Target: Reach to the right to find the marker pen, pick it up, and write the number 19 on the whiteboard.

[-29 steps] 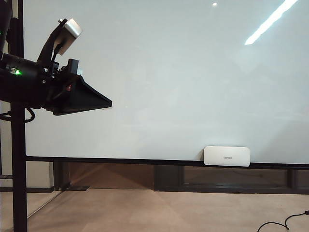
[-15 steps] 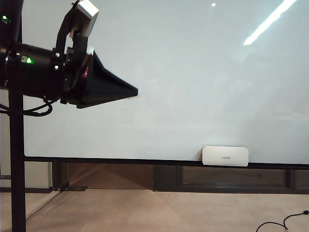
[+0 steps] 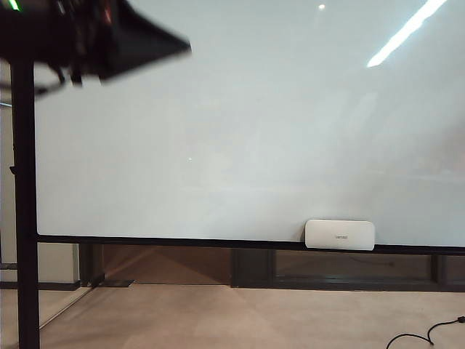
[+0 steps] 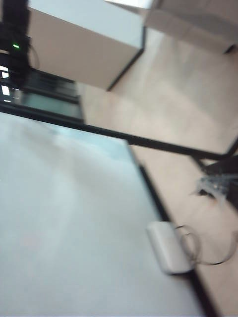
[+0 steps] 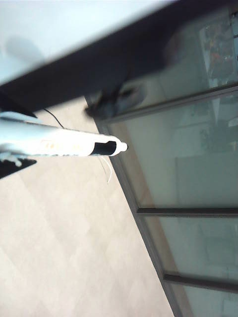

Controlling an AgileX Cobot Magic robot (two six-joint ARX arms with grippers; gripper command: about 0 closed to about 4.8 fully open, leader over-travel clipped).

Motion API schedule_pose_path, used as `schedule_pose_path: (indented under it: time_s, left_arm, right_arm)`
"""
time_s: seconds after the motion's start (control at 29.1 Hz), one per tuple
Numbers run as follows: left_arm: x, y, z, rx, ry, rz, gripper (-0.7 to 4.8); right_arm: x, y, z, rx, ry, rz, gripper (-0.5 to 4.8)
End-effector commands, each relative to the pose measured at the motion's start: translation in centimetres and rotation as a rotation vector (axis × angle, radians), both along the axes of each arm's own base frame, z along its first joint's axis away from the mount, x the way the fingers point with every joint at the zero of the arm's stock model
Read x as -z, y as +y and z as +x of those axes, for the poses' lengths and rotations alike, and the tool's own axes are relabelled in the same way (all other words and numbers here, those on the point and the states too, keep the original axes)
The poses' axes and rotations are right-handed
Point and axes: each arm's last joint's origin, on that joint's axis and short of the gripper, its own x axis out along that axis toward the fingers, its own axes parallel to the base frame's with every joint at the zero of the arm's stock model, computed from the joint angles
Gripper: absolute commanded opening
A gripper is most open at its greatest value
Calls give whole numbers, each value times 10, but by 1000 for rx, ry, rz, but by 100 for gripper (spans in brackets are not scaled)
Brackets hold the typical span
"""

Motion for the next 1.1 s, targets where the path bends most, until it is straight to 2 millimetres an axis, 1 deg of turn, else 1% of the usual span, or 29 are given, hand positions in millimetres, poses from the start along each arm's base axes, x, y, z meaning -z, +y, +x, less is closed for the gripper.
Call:
schedule_pose_path:
  time_s: [0.03,0.14,0.21,0.28,0.34,0.41,0.52,0.62,0.69,0.76,0.89,0.93,1.1]
  left_arm:
    - [-14,6,-7,-73,-23,15,-5]
    - [-33,14,-15,-187,-16,62,-5]
    - [-49,20,-22,-244,-14,86,-5]
    - [-66,26,-30,-293,-1,91,-5]
    - [-80,32,-38,-337,1,89,-5]
    - [-96,40,-49,-385,-20,94,-5]
    - [-117,51,-65,-434,-69,111,-5]
    - [-132,62,-80,-530,-78,108,-5]
    - [-139,69,-89,-585,-78,108,-5]
    - [-144,76,-99,-598,-80,102,-5]
    - [-152,87,-118,-601,-84,94,-5]
    - [-154,89,-122,-611,-89,96,-5]
    - [-157,97,-134,-634,-199,152,-5]
  right_arm:
    - [-44,24,-26,56,-35,-40,-4]
    - [-69,43,-43,66,-63,-32,-4]
    - [-87,63,-53,35,-79,-24,-4]
    - [-99,79,-62,-31,-74,-17,-4]
    - [-108,97,-67,-103,-64,-3,-4]
    - [-116,121,-69,-146,-53,22,-4]
    - [-125,149,-69,-208,-44,31,-4]
    - [-132,175,-66,-323,-52,24,-4]
    - [-136,198,-58,-411,-60,20,-4]
    - [-137,220,-48,-497,-62,18,-4]
    - [-136,275,-28,-716,-45,-10,-4]
    - [-136,292,-24,-776,-38,-37,-4]
    - [-133,368,-10,-1012,-44,-176,-4]
